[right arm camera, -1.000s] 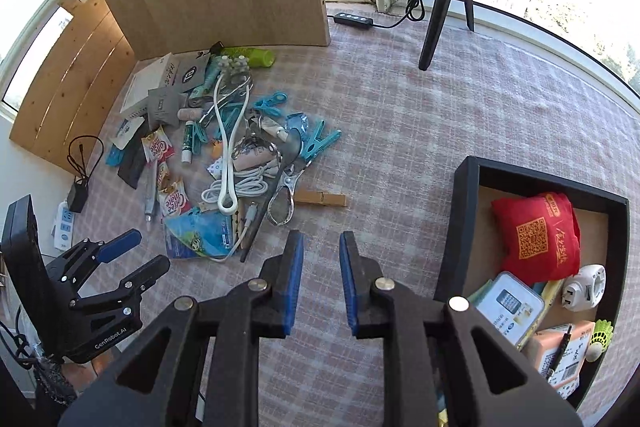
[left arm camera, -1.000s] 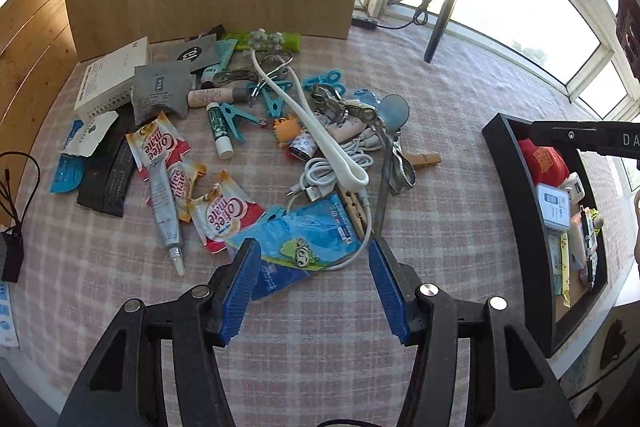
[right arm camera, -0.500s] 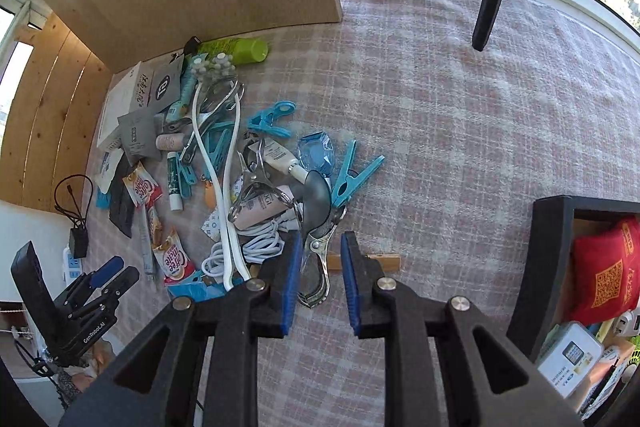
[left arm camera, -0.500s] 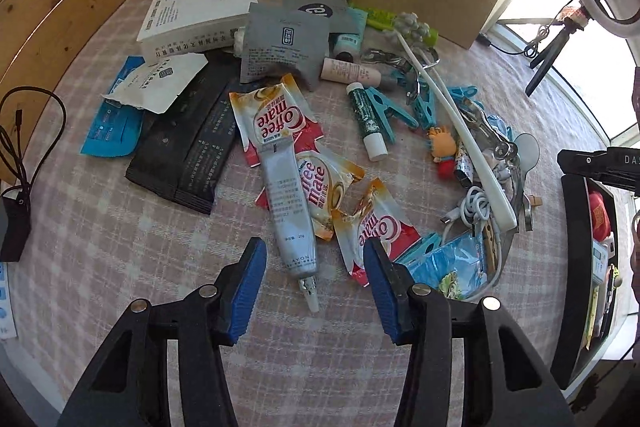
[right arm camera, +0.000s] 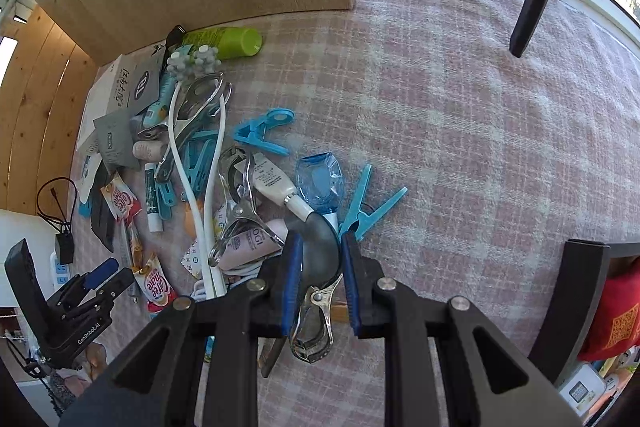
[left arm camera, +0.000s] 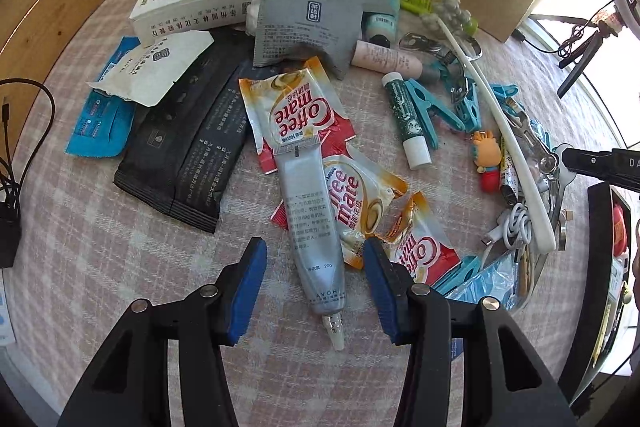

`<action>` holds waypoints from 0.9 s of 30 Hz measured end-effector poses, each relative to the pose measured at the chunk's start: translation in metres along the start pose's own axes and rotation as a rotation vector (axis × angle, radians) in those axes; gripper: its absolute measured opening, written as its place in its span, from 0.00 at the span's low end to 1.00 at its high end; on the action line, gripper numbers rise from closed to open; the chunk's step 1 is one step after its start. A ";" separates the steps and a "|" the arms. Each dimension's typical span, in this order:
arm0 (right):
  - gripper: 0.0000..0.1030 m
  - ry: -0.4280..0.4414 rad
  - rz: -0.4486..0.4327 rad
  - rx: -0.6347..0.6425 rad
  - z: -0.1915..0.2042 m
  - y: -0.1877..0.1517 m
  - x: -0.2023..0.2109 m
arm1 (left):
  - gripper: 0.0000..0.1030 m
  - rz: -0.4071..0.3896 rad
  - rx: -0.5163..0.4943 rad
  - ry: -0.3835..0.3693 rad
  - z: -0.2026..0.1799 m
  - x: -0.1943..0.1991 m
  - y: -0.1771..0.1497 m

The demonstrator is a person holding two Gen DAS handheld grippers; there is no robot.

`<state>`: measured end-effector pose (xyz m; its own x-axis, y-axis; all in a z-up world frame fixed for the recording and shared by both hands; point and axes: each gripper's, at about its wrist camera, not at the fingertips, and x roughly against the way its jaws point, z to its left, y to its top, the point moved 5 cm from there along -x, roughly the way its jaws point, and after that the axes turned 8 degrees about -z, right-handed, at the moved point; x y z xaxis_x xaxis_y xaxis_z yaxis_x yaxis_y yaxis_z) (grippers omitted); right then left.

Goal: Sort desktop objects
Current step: 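Grasp the silver tube with the left tool while the right tool grasps a small dark item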

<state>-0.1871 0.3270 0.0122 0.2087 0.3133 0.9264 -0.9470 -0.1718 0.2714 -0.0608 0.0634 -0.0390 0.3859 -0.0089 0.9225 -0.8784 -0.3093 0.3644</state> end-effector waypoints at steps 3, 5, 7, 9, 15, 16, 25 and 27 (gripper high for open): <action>0.19 -0.002 0.004 -0.001 0.001 0.002 -0.003 | 0.36 -0.001 -0.005 0.012 0.002 -0.003 -0.001; 0.19 -0.003 0.006 0.000 0.001 0.003 -0.005 | 0.26 -0.004 -0.003 0.014 0.004 -0.003 -0.001; 0.17 -0.009 0.010 0.003 0.001 0.004 -0.008 | 0.23 -0.004 0.017 0.005 0.008 -0.003 -0.001; 0.11 -0.014 0.010 0.006 0.001 0.005 -0.009 | 0.23 -0.004 0.033 -0.012 0.011 -0.002 -0.002; 0.06 -0.023 -0.008 0.013 -0.001 0.006 -0.003 | 0.23 -0.012 0.048 -0.008 0.017 0.002 -0.011; 0.06 -0.022 -0.011 0.015 -0.002 0.006 -0.002 | 0.23 -0.012 0.051 -0.009 0.018 0.002 -0.013; 0.06 -0.005 -0.051 0.018 -0.003 0.006 0.025 | 0.07 -0.040 0.082 -0.030 0.026 0.025 -0.026; 0.06 0.002 -0.068 0.017 -0.006 0.005 0.036 | 0.07 -0.058 0.073 -0.029 0.025 0.034 -0.026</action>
<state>-0.1857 0.3426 0.0453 0.2718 0.3269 0.9051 -0.9265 -0.1655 0.3379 -0.0176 0.0478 -0.0200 0.4443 -0.0162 0.8957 -0.8320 -0.3782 0.4059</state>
